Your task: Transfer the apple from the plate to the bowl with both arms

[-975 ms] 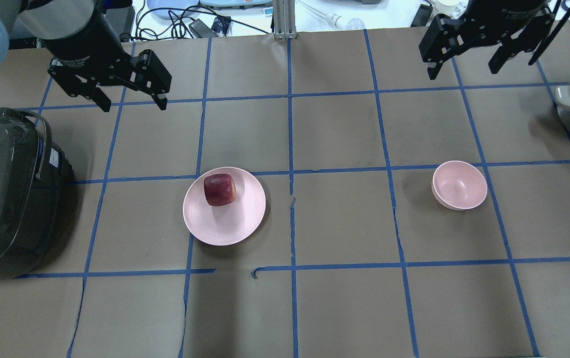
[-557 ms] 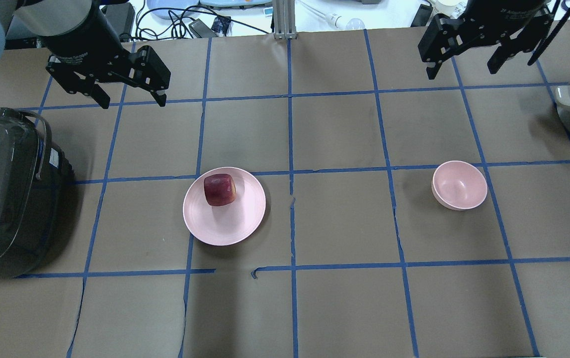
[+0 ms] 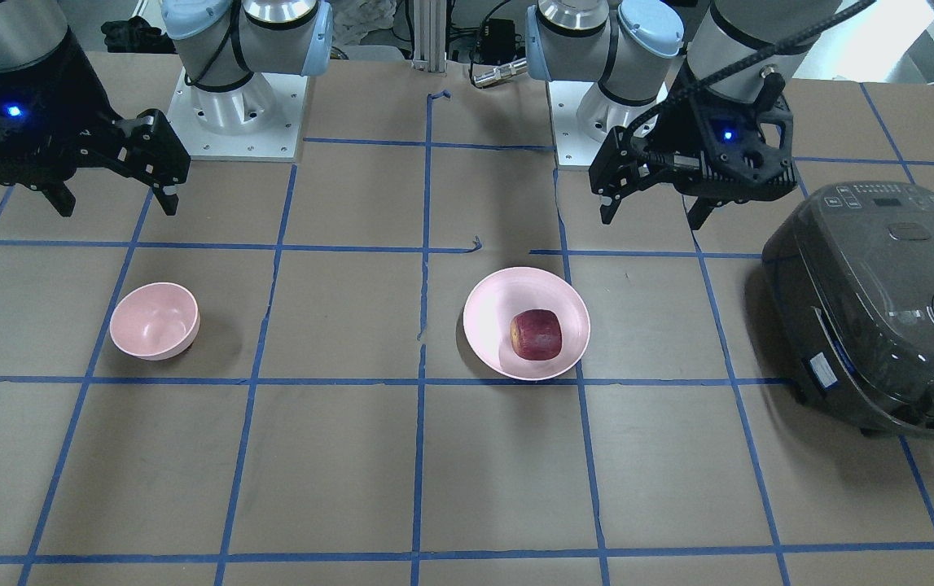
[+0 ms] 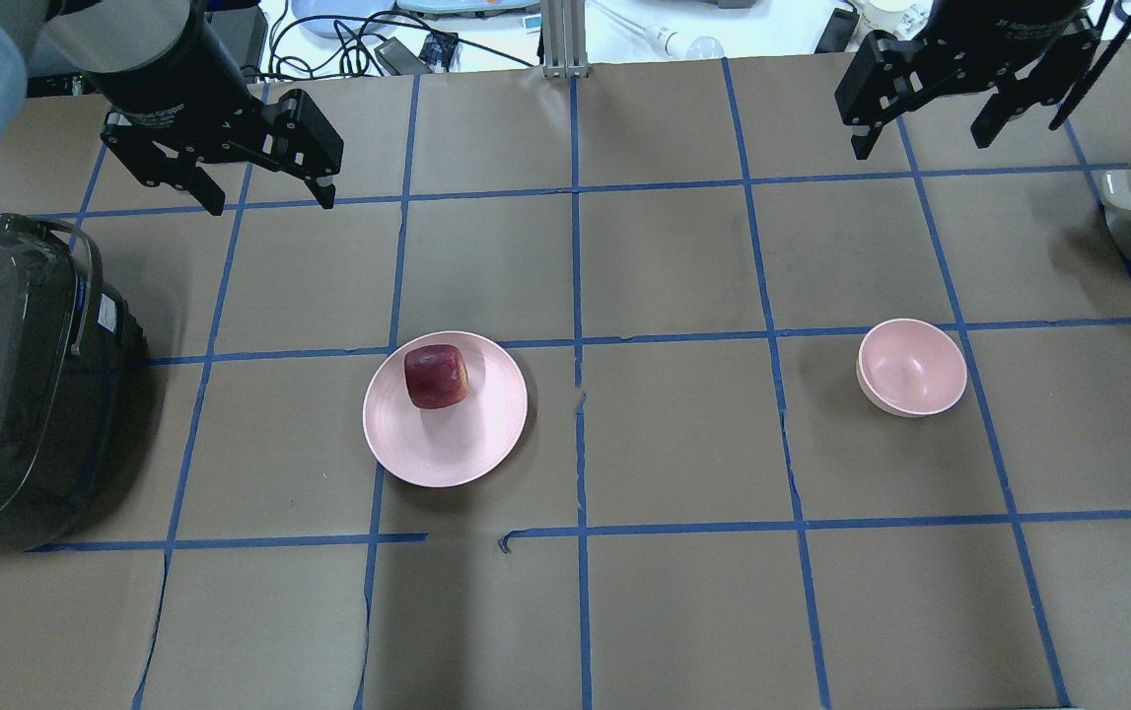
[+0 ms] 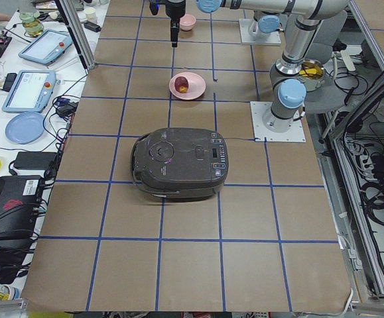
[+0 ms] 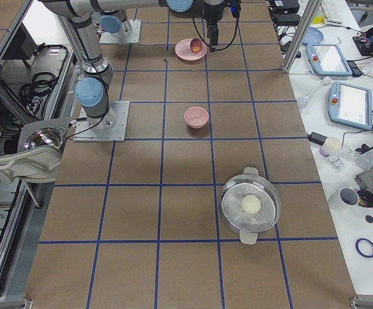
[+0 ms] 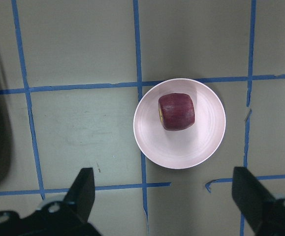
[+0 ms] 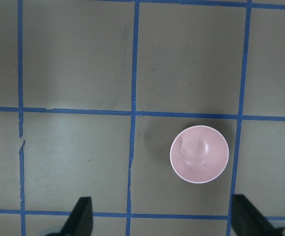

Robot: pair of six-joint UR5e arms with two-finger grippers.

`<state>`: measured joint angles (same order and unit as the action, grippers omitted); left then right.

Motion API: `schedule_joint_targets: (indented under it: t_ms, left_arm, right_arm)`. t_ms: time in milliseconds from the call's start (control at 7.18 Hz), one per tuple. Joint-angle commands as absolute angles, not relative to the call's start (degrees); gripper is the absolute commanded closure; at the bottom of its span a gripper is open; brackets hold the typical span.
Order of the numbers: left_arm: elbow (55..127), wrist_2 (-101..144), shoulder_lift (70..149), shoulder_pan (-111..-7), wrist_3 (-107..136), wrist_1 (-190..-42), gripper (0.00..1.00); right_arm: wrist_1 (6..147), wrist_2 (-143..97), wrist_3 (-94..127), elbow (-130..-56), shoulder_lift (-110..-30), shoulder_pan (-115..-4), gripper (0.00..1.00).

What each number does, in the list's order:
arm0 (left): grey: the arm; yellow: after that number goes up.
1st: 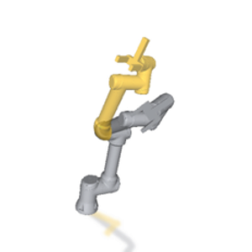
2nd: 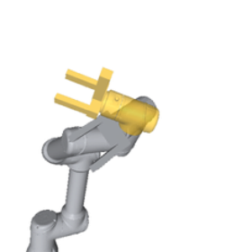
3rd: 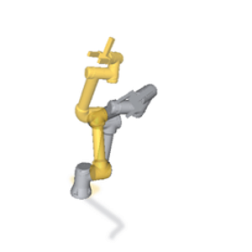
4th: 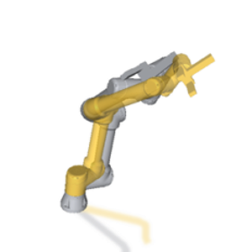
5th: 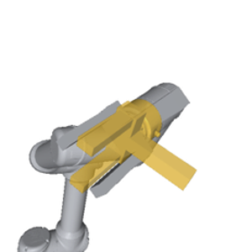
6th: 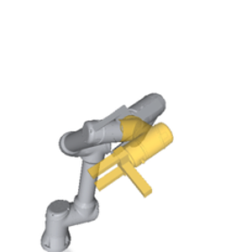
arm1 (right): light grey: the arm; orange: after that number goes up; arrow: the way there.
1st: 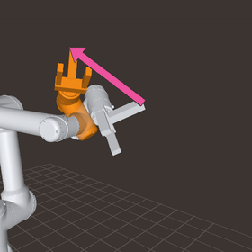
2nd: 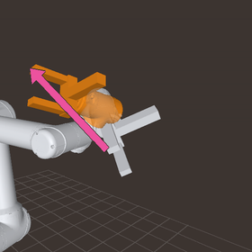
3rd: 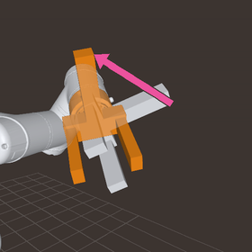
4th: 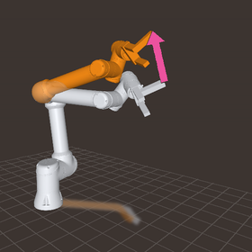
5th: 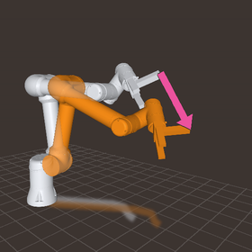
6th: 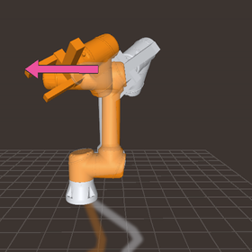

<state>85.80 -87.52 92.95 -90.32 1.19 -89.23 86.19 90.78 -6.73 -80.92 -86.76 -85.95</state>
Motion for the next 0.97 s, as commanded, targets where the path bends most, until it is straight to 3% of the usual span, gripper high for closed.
schedule_joint_targets:
  t_ms: [0,278,835]
  left_arm:
    - [91.1,-86.8,98.2,-91.6,8.8,-81.2,0.0]
    - [99.0,-86.9,100.8,-94.2,10.5,-72.3,0.0]
    - [102.9,-87.1,107.7,-94.7,9.2,-66.6,0.0]
  right_arm:
    - [86.1,90.4,-14.4,-81.3,-84.3,-78.6,0.0]
    - [94.6,90.2,-27.1,-89.3,-82.0,-67.8,0.0]
    - [104.7,90.2,-27.3,-101.5,-78.0,-66.3,0.0]
